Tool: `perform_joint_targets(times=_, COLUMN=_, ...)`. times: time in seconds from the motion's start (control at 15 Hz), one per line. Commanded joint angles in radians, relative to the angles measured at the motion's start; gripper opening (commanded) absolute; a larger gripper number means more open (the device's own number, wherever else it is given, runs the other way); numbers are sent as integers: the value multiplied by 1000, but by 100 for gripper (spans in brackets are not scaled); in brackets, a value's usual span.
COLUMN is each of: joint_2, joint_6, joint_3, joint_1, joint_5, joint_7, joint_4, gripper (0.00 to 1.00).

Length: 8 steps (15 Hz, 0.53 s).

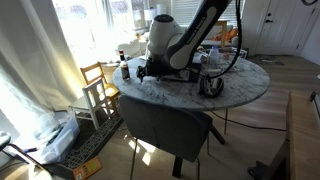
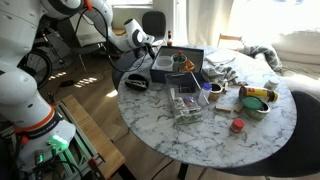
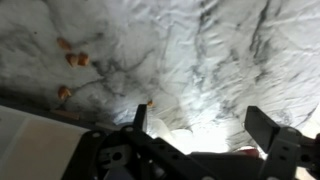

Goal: Pick up the clear measuring cup on the left of the table and move it to the right near the crisper drawer

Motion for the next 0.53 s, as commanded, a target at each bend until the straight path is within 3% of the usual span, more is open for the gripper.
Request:
perform_joint_targets(times=0.0, joint_2=81, joint_6=25, joint_3=-80, joint_1=57, joint_5=46, joint_7=-17, joint_4=65, gripper=100)
perform_joint_targets(times=0.33, joint_2=135, joint_6=31, joint_3=-133, joint_1=88, joint_5=64, joint_7=-16, joint_4=108, gripper=100)
perform_joint_targets(times=0.4, joint_2=144, joint_6=40, joint_3=-147, joint_1=96, joint_5=64, joint_7=-12, joint_4=117, gripper=95)
perform_joint_targets(times=0.47, joint_2=152, joint_6=46, joint_3=-154, joint_1=100, joint_5=67, joint_7=-12, joint_4=126, gripper=82)
